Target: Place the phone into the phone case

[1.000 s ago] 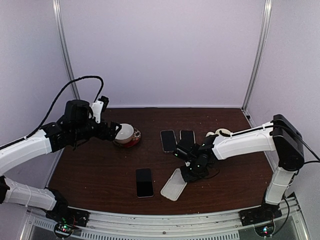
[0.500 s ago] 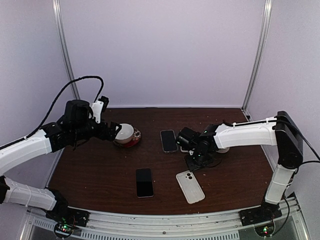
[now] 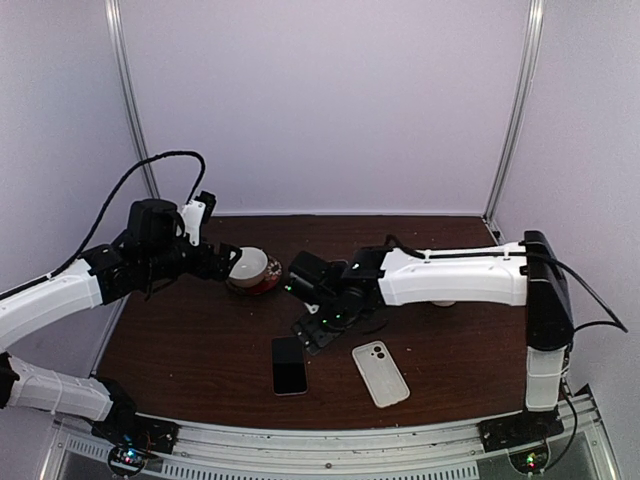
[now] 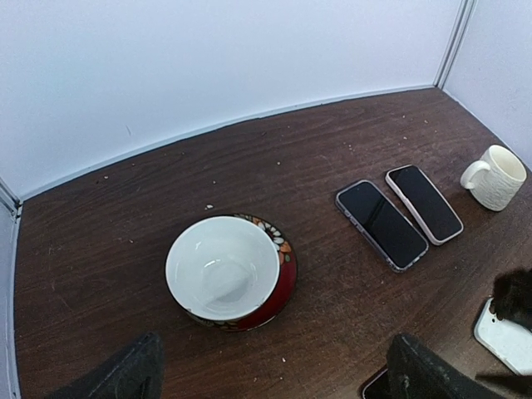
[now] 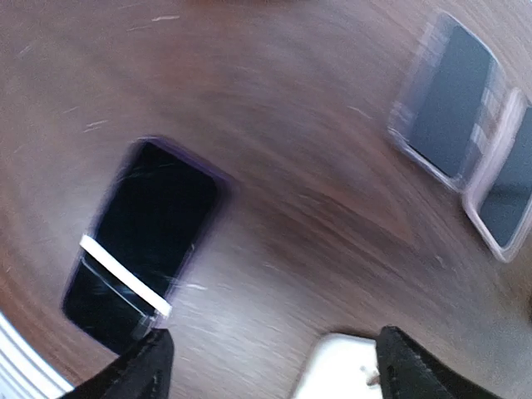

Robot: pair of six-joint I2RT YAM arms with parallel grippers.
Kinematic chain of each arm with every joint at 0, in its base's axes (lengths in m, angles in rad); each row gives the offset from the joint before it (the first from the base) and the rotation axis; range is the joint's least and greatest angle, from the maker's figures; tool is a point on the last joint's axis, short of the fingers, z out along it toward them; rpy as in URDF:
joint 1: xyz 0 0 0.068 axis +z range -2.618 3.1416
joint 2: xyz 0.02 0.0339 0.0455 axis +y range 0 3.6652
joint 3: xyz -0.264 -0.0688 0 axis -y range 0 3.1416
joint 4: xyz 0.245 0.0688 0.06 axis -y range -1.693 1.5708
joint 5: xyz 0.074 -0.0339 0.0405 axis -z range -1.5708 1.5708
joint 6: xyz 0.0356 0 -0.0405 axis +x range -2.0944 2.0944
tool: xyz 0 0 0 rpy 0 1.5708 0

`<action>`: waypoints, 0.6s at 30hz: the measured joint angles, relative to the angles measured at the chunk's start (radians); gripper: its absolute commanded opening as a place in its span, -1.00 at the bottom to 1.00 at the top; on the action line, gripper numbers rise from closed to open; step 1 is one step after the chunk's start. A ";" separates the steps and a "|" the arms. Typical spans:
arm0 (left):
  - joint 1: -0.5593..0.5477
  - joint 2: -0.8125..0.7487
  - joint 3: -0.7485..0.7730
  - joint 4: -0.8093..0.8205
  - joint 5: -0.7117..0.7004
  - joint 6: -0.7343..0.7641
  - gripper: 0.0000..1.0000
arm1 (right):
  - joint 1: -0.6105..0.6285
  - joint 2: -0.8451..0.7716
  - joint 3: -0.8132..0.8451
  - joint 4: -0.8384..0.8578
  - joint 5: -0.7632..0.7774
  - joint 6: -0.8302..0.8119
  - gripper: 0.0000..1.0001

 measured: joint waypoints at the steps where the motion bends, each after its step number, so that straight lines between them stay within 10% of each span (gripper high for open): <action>1: 0.002 0.000 0.000 -0.001 0.000 0.000 0.95 | 0.026 0.034 0.042 0.010 -0.010 -0.016 0.92; 18: 0.003 0.001 0.003 -0.015 -0.011 0.003 0.95 | 0.192 0.500 0.578 -0.137 0.081 -0.256 0.99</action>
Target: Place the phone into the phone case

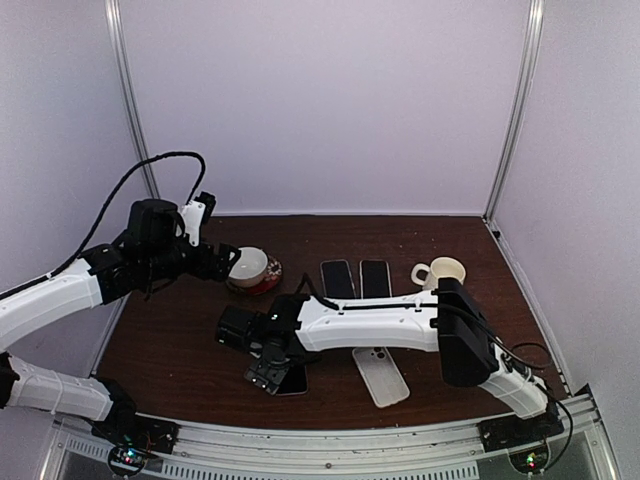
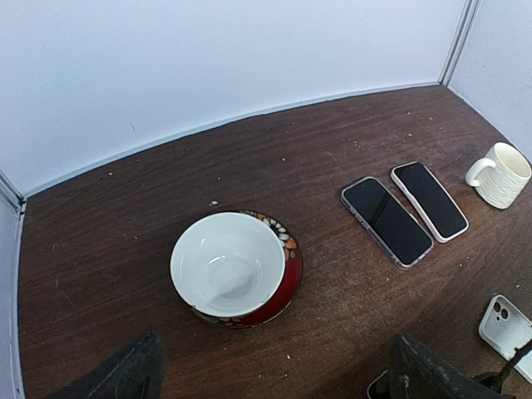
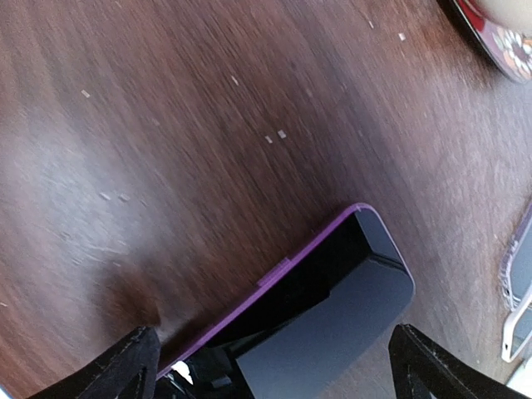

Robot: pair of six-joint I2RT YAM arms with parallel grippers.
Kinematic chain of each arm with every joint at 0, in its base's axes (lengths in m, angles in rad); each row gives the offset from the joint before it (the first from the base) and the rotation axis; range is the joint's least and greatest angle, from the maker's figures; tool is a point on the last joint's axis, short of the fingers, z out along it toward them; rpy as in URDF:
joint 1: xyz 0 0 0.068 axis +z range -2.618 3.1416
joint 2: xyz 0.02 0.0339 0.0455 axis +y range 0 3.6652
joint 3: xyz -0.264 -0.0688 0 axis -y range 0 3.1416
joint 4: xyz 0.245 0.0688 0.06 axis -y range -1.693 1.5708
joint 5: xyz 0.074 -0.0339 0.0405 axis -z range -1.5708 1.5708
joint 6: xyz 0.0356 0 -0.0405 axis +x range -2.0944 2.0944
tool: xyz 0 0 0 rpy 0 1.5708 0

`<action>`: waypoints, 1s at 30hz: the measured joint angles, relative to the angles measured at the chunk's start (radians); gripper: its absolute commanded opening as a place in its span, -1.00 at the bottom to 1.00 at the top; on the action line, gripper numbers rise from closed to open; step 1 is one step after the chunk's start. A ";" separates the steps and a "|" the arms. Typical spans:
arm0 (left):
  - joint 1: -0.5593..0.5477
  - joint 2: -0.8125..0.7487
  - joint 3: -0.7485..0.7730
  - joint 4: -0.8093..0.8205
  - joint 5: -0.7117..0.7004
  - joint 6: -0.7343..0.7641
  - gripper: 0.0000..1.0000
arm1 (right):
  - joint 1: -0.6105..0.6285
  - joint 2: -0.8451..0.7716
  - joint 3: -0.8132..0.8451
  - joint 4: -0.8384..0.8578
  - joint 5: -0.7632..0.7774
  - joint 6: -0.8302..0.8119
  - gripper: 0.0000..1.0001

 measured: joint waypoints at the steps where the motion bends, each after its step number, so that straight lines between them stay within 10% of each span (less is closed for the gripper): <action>1: 0.000 0.000 0.000 0.000 -0.001 0.000 0.95 | 0.000 0.000 -0.006 -0.010 0.010 0.002 0.99; 17: 0.020 0.020 0.011 -0.006 -0.020 0.019 0.95 | -0.082 -0.216 -0.362 0.002 -0.179 0.100 0.99; 30: 0.022 0.020 0.012 -0.006 -0.013 0.023 0.95 | -0.154 -0.076 -0.103 -0.040 -0.345 0.216 0.99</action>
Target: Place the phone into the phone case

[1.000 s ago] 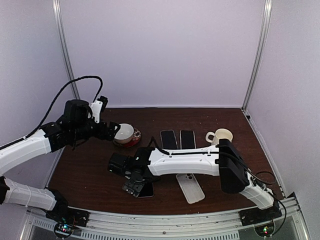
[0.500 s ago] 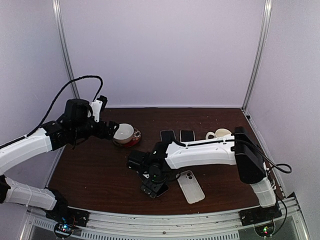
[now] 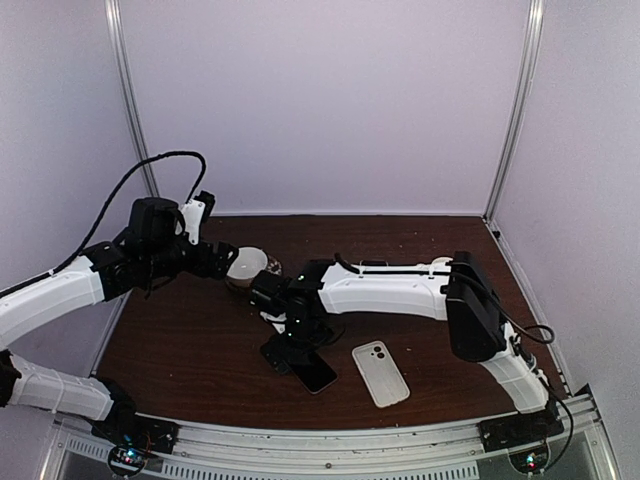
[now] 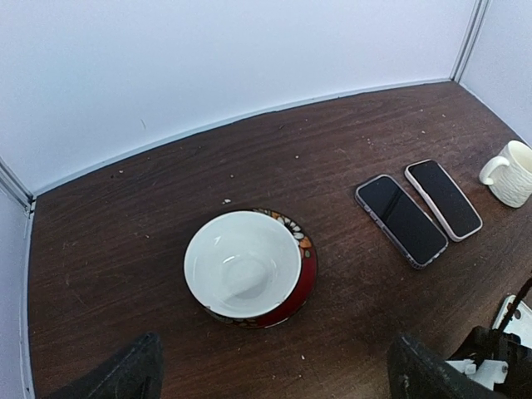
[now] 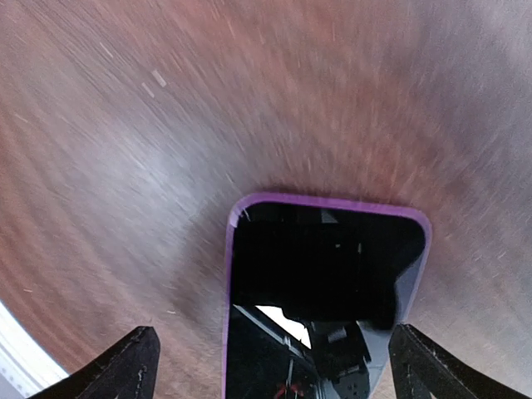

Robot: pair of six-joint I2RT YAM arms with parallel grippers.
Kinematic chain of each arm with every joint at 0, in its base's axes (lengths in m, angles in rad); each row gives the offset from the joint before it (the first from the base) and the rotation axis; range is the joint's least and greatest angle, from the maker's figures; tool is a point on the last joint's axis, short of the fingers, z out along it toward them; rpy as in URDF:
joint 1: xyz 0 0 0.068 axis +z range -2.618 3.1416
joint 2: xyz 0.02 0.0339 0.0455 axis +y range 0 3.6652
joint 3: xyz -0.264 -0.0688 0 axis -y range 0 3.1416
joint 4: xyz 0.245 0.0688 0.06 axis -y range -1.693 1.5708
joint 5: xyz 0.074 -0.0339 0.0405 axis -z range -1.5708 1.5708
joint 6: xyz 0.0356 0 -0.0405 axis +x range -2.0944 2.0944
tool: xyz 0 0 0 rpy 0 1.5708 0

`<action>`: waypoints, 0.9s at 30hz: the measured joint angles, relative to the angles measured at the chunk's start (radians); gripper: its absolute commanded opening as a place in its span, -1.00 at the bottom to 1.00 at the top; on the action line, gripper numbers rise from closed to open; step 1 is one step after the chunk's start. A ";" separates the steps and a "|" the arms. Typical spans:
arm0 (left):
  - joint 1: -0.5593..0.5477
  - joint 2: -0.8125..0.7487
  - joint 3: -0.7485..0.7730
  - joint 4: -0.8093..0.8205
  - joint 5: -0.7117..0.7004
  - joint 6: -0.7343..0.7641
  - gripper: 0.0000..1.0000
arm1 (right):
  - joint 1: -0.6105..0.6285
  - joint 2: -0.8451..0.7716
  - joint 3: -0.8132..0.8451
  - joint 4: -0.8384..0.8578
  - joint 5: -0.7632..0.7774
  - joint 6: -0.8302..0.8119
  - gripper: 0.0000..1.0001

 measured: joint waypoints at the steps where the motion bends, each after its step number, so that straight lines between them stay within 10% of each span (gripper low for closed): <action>1: 0.000 0.000 0.000 0.000 0.003 0.000 0.95 | 0.001 0.008 0.001 -0.012 0.000 0.006 0.99; 22: 0.000 0.000 0.000 0.000 0.028 0.000 0.95 | 0.013 0.051 0.032 -0.151 0.043 0.037 0.88; 27: 0.000 0.000 0.000 0.000 0.029 0.000 0.95 | 0.012 0.055 0.035 -0.148 0.022 0.032 0.50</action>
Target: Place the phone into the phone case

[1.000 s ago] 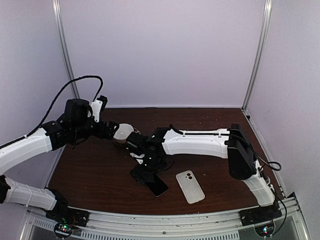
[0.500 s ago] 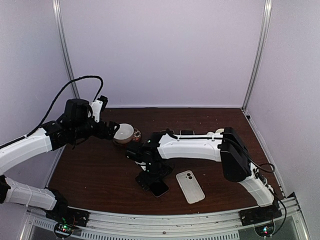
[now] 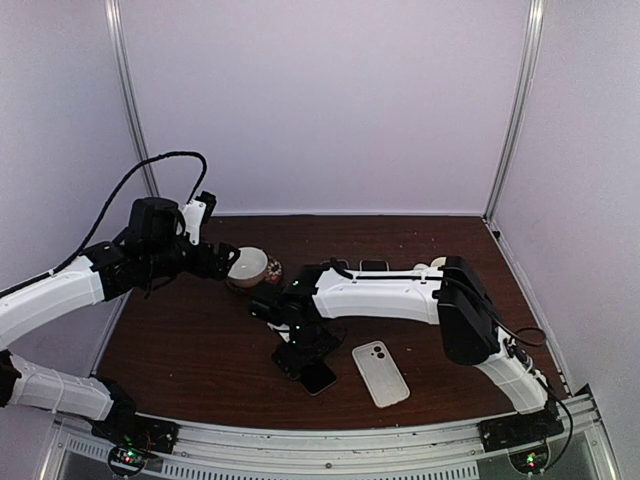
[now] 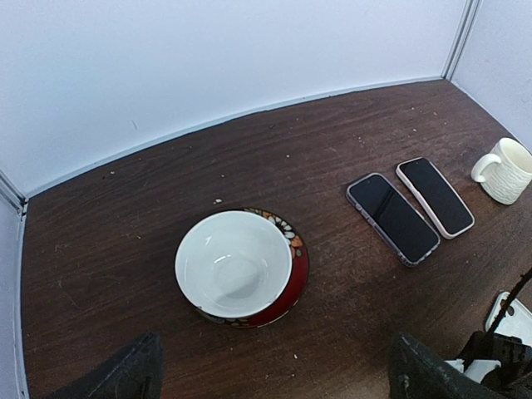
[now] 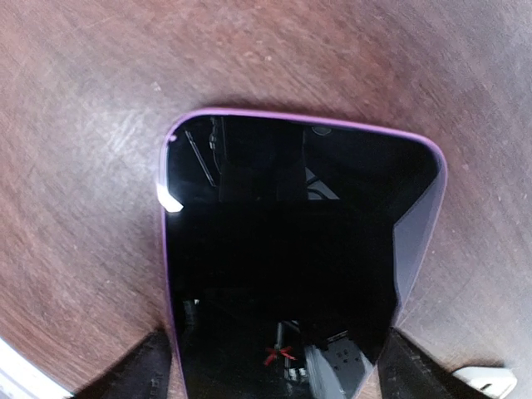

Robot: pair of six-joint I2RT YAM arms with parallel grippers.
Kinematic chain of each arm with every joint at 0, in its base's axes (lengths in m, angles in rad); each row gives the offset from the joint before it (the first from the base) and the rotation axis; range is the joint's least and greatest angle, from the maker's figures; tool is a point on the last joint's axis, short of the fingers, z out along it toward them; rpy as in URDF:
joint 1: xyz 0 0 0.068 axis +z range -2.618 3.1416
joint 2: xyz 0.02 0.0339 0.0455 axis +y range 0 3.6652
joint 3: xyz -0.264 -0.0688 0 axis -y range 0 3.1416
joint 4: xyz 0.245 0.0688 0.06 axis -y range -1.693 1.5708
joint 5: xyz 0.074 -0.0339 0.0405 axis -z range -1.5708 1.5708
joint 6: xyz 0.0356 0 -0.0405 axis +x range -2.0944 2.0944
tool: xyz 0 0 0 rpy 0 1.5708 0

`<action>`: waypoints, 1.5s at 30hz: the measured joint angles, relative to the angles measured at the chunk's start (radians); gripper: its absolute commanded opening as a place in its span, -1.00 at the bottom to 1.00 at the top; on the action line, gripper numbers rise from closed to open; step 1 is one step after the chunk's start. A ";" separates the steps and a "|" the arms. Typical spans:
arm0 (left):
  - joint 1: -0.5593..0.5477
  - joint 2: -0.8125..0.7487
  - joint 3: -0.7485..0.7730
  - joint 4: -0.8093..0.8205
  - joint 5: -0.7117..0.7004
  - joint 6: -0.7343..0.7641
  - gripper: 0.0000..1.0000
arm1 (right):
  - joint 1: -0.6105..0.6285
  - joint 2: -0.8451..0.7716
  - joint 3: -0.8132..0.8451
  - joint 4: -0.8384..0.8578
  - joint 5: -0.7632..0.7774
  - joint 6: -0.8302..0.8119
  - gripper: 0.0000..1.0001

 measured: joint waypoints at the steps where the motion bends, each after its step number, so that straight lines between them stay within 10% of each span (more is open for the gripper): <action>1: 0.000 0.000 0.000 0.000 0.001 0.000 0.95 | 0.000 0.000 0.002 0.000 -0.004 0.002 0.42; 17: 0.000 0.000 0.000 0.000 0.024 -0.002 0.95 | 0.000 -0.107 -0.148 0.114 0.040 -0.019 -0.25; 30: 0.001 0.009 0.002 -0.003 0.025 -0.002 0.95 | 0.000 -0.632 -0.671 0.338 0.259 0.135 -0.30; 45: 0.001 0.045 0.002 -0.005 0.029 -0.008 0.95 | 0.040 -0.727 -0.984 0.393 0.338 0.400 -0.38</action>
